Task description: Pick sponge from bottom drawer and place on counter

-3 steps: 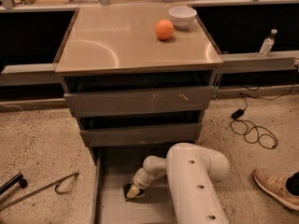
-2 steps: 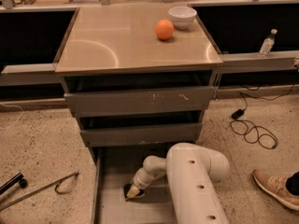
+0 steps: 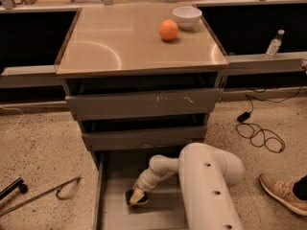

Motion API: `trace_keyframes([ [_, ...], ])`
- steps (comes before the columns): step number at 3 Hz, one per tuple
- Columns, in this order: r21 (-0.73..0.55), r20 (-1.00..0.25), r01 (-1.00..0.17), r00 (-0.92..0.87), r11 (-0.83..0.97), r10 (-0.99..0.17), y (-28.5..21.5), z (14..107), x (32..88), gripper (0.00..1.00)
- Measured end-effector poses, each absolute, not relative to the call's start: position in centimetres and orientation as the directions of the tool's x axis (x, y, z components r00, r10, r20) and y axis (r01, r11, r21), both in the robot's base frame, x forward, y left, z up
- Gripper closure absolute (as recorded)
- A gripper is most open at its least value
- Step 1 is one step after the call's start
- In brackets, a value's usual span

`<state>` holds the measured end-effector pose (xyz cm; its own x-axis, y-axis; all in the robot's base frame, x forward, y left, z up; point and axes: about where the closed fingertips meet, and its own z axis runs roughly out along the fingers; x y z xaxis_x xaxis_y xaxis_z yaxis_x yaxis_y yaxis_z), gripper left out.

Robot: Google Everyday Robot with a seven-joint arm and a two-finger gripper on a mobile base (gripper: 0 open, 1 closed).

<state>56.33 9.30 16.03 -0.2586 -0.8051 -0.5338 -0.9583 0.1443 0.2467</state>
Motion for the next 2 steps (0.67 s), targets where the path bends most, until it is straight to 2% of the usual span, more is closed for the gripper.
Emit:
trace_keyframes([
  [1, 0.256, -0.562, -0.961, -0.237, 0.106, -0.793, 8.9, 21.5, 55.7, 1.0],
  [2, 0.184, -0.591, -0.979, -0.181, 0.087, -0.786, 8.5, 28.8, 55.5, 1.0],
])
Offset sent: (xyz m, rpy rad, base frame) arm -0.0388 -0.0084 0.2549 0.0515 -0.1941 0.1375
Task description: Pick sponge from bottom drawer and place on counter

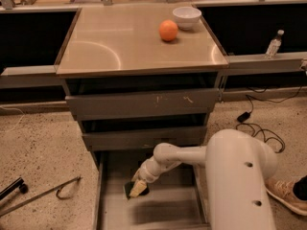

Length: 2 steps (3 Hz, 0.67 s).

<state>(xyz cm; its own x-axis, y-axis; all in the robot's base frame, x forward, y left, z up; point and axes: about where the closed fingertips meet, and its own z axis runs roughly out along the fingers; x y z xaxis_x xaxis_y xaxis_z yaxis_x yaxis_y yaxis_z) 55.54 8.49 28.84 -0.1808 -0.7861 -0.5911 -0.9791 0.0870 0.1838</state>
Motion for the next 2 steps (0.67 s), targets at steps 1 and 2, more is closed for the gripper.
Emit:
trace_keyframes([
  [1, 0.077, -0.595, -0.993, -0.12, 0.092, -0.794, 8.5, 35.9, 55.0, 1.0],
  [2, 0.056, -0.576, -0.997, -0.077, 0.055, -0.814, 8.1, 38.2, 53.4, 1.0],
])
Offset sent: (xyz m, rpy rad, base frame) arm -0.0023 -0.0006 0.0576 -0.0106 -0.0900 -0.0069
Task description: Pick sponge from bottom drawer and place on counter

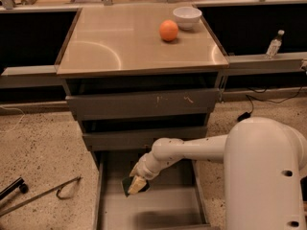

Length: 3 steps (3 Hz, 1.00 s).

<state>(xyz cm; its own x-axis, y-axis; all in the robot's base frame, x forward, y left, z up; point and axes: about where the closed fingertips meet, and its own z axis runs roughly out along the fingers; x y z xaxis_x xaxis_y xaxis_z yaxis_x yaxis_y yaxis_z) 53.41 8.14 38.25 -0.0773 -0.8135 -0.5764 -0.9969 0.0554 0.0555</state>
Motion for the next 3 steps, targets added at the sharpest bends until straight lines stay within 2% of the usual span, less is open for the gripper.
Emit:
trace_keyframes([
  [2, 0.017, -0.574, -0.999, -0.045, 0.043, -0.817, 8.8, 41.6, 54.2, 1.0],
  [3, -0.083, -0.58, -0.996, 0.037, 0.014, -0.814, 9.0, 49.5, 54.7, 1.0],
])
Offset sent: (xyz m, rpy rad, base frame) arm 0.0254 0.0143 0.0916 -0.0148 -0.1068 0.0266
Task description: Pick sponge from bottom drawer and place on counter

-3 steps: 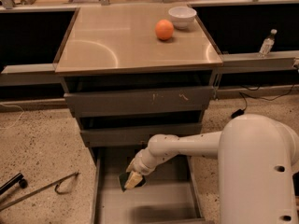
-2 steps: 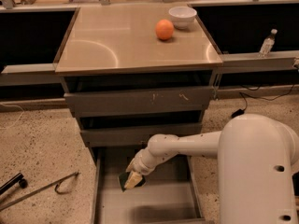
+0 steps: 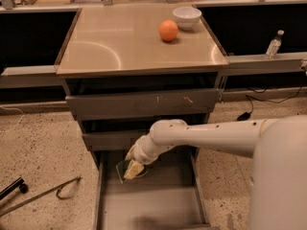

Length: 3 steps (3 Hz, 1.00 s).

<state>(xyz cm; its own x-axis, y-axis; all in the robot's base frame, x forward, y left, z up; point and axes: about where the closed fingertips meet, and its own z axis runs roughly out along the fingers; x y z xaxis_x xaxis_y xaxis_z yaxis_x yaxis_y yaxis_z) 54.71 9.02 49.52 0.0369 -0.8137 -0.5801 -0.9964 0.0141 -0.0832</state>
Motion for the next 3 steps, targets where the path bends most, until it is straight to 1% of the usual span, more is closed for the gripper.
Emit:
trace_keyframes([
  [1, -0.216, -0.596, -0.976, 0.13, 0.002, -0.793, 9.4, 60.1, 55.3, 1.0],
  [2, -0.251, -0.585, -0.968, 0.154, -0.002, -0.796, 9.5, 62.1, 55.4, 1.0],
  [3, -0.251, -0.585, -0.968, 0.154, -0.002, -0.796, 9.5, 62.1, 55.4, 1.0],
])
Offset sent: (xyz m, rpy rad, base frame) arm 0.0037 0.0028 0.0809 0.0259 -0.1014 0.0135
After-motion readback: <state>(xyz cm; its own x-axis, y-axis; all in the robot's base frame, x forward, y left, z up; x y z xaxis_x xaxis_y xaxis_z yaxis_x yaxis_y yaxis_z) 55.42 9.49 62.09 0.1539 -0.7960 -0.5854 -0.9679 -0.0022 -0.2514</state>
